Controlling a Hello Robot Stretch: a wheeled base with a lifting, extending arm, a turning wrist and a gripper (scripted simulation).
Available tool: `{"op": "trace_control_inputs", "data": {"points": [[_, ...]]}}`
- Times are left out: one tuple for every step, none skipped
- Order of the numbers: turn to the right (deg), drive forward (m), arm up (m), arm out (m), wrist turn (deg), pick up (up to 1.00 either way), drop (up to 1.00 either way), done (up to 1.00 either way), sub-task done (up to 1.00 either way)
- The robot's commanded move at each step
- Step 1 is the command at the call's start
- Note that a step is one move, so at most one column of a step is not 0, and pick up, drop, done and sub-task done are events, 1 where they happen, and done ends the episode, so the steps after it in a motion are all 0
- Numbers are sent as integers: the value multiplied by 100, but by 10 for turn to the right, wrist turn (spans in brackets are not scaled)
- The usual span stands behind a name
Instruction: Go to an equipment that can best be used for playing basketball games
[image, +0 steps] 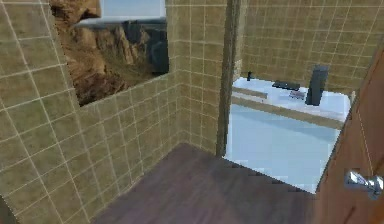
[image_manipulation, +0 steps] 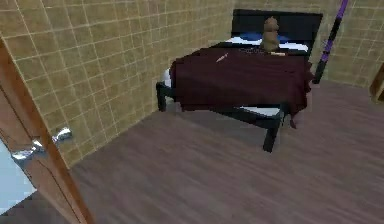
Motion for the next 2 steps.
{"op": "trace_control_inputs", "data": {"points": [[0,90,0,0,0,0,0,0,0],[450,0,0,0,0,0,0,0,0]]}}
